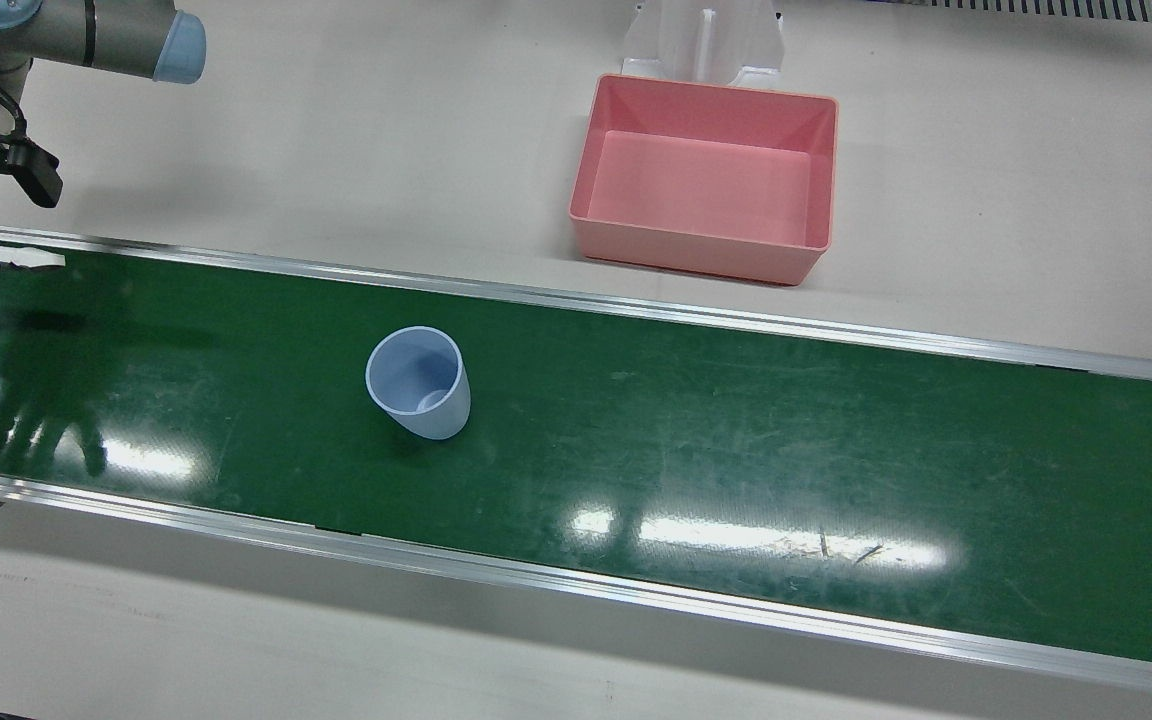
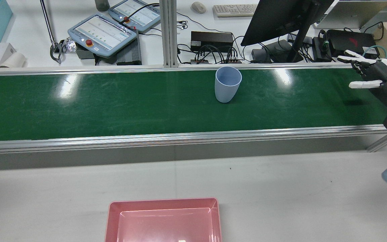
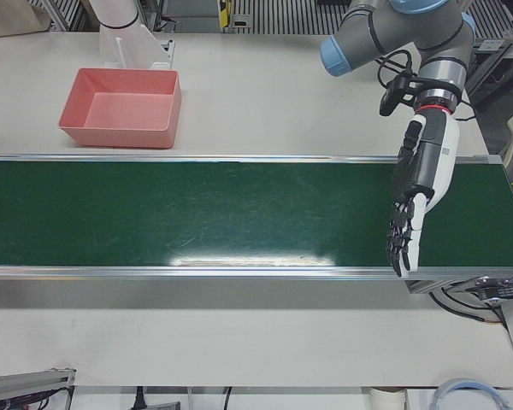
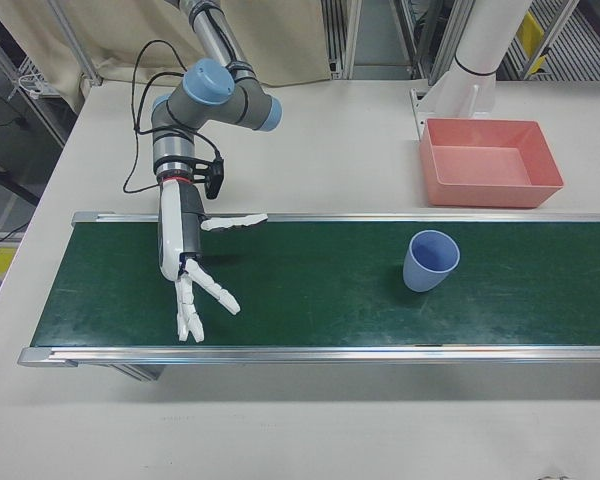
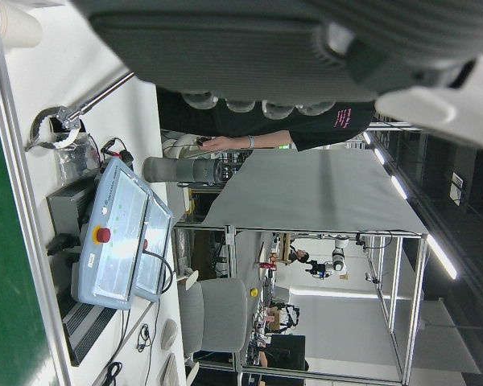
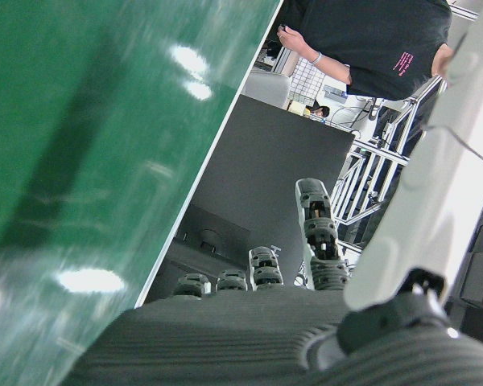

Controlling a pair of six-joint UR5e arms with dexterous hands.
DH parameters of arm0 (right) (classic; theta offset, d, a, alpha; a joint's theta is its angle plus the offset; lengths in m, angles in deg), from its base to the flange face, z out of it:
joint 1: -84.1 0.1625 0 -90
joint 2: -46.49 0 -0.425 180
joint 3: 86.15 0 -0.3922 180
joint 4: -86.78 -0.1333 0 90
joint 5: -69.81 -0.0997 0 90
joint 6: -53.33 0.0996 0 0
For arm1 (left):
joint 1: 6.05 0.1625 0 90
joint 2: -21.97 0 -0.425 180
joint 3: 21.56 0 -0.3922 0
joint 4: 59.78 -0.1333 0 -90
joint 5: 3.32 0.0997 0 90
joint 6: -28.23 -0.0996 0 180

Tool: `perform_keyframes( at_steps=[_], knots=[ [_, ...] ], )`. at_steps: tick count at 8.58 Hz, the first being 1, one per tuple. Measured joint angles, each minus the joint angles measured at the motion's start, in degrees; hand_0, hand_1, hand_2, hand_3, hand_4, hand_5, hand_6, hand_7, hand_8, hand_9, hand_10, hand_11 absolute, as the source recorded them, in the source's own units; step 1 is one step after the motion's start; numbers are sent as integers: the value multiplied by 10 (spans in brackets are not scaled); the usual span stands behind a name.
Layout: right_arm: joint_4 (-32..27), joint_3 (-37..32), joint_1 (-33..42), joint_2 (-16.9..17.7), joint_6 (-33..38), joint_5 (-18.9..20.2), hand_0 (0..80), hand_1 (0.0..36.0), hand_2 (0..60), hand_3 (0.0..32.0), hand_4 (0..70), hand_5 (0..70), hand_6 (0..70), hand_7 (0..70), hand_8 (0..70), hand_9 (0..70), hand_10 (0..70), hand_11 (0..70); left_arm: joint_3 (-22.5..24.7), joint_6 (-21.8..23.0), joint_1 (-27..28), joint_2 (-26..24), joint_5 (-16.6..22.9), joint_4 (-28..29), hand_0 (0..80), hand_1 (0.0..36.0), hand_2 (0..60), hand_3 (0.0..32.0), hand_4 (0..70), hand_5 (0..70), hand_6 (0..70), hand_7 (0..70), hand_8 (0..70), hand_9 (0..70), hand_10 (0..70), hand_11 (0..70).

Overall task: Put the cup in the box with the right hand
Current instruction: 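Wait with the open right hand as the blue cup rides toward it, then close the right hand around the blue cup on the belt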

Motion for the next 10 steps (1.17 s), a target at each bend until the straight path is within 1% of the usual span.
perform_keyframes(
  at_steps=[1,2,3,4,5,6,7,8,9,10],
  knots=[
    [0,0,-2,0,0,0,471,95,34,0,109,38,32,119,5,40,15,35,0,0,0,0,0,0,0,0,0,0,0,0,0,0,0,0,0,0],
    [0,0,-5,0,-1,0,471,94,34,0,113,37,32,122,4,40,14,35,0,0,0,0,-1,0,0,0,0,0,0,0,0,0,0,0,0,0],
    [0,1,-7,0,-1,-1,464,102,68,0,105,36,32,125,4,41,14,34,0,0,0,0,-1,0,0,0,0,0,0,0,0,0,0,0,0,0],
    [0,1,-9,0,-1,-1,471,94,35,0,122,36,33,128,3,40,14,34,0,0,0,0,-1,0,0,0,0,0,0,0,0,0,0,0,0,0],
    [0,2,-10,0,-1,-1,471,94,34,0,124,37,33,129,4,41,14,35,0,0,0,0,0,-1,0,0,0,0,0,0,0,0,0,0,0,0],
    [0,3,-11,0,-2,-1,467,104,68,0,110,37,33,128,5,42,14,35,0,0,0,0,0,-1,0,0,0,0,0,0,0,0,0,0,0,0],
    [0,4,-12,0,-2,-1,473,95,34,0,121,37,33,130,5,42,15,37,0,0,1,0,0,0,0,0,0,0,0,0,0,0,0,0,0,0],
    [0,4,-13,0,-2,-1,467,104,68,0,107,38,34,129,7,45,17,39,0,0,0,0,0,0,0,0,0,0,0,0,0,0,0,0,0,0],
    [0,4,-15,0,-2,-1,472,97,35,0,121,38,34,130,6,44,18,40,0,0,0,0,-1,0,0,0,0,0,0,0,0,0,0,0,0,0],
    [0,4,-17,0,-2,-1,478,92,14,0,159,38,41,148,3,43,24,49,0,0,0,0,0,0,0,0,0,0,0,0,0,0,0,0,0,0]
  ],
)
